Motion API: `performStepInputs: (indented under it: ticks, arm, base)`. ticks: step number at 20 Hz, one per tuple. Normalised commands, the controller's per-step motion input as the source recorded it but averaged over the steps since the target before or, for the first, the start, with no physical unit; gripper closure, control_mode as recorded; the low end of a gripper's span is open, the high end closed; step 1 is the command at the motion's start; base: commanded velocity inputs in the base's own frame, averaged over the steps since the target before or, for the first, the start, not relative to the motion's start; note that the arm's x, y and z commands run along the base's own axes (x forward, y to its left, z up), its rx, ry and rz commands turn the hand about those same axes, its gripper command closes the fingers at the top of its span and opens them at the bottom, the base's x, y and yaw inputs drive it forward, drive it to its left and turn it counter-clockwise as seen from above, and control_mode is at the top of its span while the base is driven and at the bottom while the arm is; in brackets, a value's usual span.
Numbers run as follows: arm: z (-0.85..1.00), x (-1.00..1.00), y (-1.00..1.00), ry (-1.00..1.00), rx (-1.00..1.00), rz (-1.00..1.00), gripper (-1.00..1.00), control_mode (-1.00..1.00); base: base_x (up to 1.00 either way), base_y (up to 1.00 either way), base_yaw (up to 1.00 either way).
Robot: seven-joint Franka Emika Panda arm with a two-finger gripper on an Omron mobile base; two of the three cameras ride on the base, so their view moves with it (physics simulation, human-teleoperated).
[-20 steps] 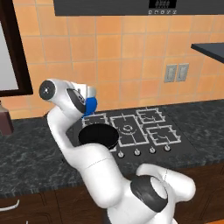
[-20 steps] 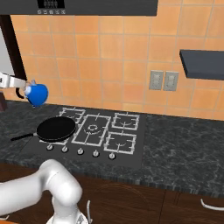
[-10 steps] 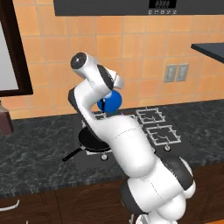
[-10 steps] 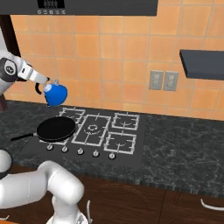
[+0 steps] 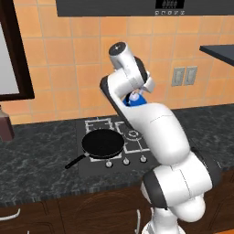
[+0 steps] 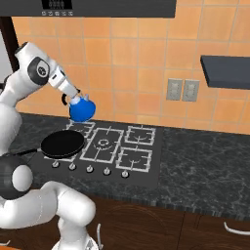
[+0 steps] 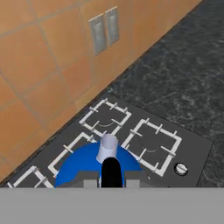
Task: Pick the kettle from the counter and place it on a stove burner. Then turn the burner on.
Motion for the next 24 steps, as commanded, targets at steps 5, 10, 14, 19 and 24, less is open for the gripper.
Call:
performStepInputs:
  ticks: [5,10,14,19,24]
  arm:
    - [-0.21,0.0,-1.0,0.05,0.17,-0.16,1.0,-1.0]
    - [-0.28,0.0,-1.0,0.11,0.17,-0.17,1.0,-1.0]
    - [-0.52,0.01,-1.0,0.12,0.21,-0.14,1.0,-1.0]
    - [-0.58,0.02,-1.0,0.14,0.17,-0.14,1.0,-1.0]
    - [-0.53,0.18,-0.61,0.2,0.01,-0.17,1.0,-1.0]
  base:
    - [0.0,0.0,0.0]
    - [0.0,0.0,0.0]
    - [0.0,0.0,0.0]
    - [0.0,0.0,0.0]
    - [0.0,0.0,0.0]
